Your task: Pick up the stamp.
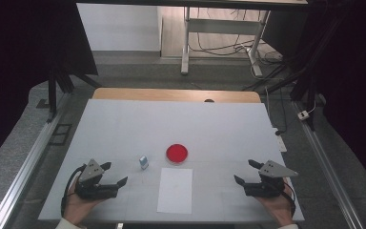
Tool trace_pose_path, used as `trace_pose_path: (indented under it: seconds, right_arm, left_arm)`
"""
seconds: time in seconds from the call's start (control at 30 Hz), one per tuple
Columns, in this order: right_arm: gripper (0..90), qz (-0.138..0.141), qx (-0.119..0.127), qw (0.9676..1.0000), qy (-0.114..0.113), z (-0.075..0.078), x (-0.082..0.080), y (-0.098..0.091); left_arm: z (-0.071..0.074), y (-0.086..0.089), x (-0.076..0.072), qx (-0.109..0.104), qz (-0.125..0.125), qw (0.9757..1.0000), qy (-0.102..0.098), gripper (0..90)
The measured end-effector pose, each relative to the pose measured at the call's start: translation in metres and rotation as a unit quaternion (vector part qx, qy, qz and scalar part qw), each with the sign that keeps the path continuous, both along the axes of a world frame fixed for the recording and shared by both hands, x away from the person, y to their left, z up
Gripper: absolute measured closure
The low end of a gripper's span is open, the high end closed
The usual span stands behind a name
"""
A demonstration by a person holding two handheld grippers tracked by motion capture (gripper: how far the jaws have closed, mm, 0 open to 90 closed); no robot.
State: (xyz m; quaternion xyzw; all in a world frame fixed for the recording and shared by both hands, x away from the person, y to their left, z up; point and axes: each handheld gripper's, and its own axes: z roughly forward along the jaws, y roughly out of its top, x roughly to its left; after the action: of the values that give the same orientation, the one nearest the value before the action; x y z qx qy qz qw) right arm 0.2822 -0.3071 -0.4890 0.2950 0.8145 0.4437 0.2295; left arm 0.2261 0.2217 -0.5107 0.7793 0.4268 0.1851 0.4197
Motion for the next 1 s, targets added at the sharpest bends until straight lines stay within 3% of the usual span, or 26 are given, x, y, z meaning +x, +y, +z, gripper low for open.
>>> trace_pose_path:
  seconds: [0.23,0.57,1.0]
  right_arm:
    - [22.1,0.002,0.002,1.0000,0.000,-0.0017,0.0004,-0.0003]
    - [24.1,0.003,-0.001,1.0000,0.008,-0.0067,0.0027,0.0018]
    - [25.7,0.008,0.004,1.0000,0.005,-0.0063,0.0030,0.0040]
  left_arm:
    - [-0.0015,-0.0008,-0.0002,0.006,-0.001,1.0000,0.005,17.3]
    - [-0.0014,0.0024,0.0002,-0.003,0.002,0.9999,0.014,17.2]
    - [0.0005,0.0010,-0.0028,-0.007,0.002,0.9999,0.011,17.5]
